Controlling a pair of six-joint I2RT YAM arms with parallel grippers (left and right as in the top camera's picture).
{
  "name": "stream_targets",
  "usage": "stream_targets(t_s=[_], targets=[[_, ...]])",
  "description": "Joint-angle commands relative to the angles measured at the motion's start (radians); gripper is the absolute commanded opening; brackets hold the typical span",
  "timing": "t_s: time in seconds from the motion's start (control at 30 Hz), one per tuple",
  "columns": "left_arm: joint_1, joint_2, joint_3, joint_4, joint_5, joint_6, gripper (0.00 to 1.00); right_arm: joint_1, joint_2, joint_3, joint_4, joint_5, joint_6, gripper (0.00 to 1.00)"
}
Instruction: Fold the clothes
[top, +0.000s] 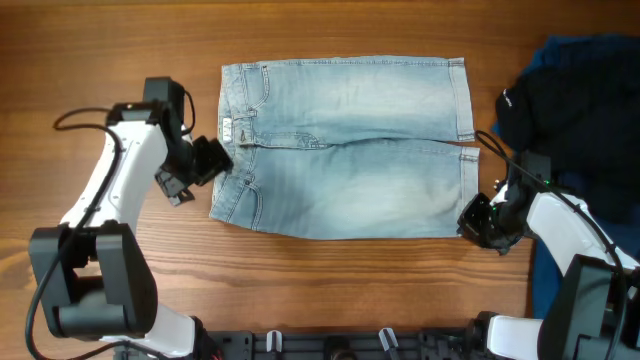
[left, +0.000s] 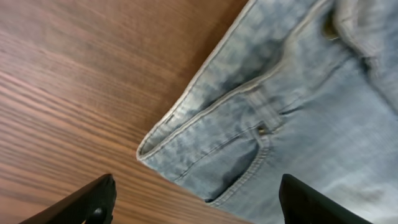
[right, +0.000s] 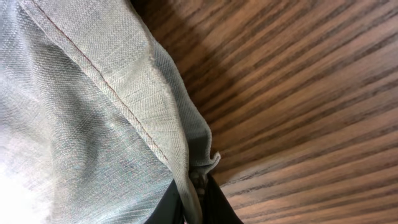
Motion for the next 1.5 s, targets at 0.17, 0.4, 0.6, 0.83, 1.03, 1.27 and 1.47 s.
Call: stream_targets(t_s=[0.17,0.4,0.6,0.83,1.03,1.27,1.47], targets=[[0.003,-0.018,-0.218,0.092,0.035,-0.129,0.66,0.003,0.010,-0.012,0.012,-0.040,0.000,0.04],[0.003,-0.018,-0.247,0.143,0.032,-0.148,0.68,0.003,0.010,-0.012,0.012,-0.040,-0.001,0.05],[0.003,-0.018,-0.248,0.178,0.031,-0.147,0.67,0.003,0.010,-0.012,0.011,-0.040,-0.001,0.05],[0.003,-0.018,-0.315,0.256,0.027,-0.201,0.67,0.003,0.010,-0.012,0.012,-0.040,-0.010,0.05],[0.003,-0.018,-0.390,0.377,0.027,-0.245,0.62,0.003,0.010,-0.012,0.011,-0.040,-0.027,0.05],[0.003,-0.018,-0.390,0.352,0.024,-0.240,0.04,0.003,0.010,-0.012,0.020,-0.039,-0.027,0.04],[0.003,-0.074,-0.387,0.322,0.028,-0.187,0.04,0.003,0.010,0.072,-0.030,-0.035,-0.051,0.04]])
